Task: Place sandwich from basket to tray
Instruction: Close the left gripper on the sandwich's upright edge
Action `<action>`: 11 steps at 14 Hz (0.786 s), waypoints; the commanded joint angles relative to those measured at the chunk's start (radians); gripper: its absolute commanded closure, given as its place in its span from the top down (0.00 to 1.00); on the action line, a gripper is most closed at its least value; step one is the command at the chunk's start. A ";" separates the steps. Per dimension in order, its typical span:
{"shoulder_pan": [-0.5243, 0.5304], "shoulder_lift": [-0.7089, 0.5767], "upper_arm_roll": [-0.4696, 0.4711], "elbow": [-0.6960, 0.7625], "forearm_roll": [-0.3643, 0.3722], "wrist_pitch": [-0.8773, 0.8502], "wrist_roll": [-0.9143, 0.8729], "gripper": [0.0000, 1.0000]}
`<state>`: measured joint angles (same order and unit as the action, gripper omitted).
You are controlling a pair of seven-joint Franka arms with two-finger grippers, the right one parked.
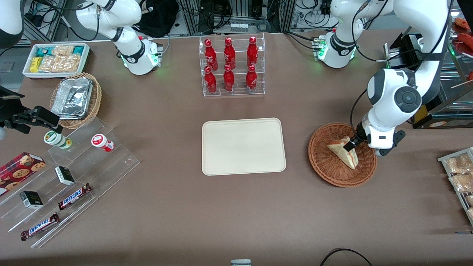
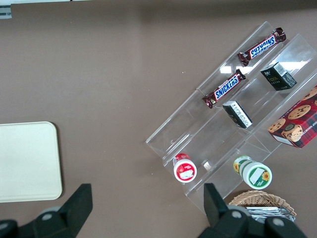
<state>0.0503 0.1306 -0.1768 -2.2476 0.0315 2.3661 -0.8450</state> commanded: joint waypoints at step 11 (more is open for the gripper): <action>-0.006 0.087 -0.012 -0.063 0.004 0.177 -0.028 0.84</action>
<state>0.0503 0.2064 -0.1806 -2.3112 0.0315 2.5175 -0.8498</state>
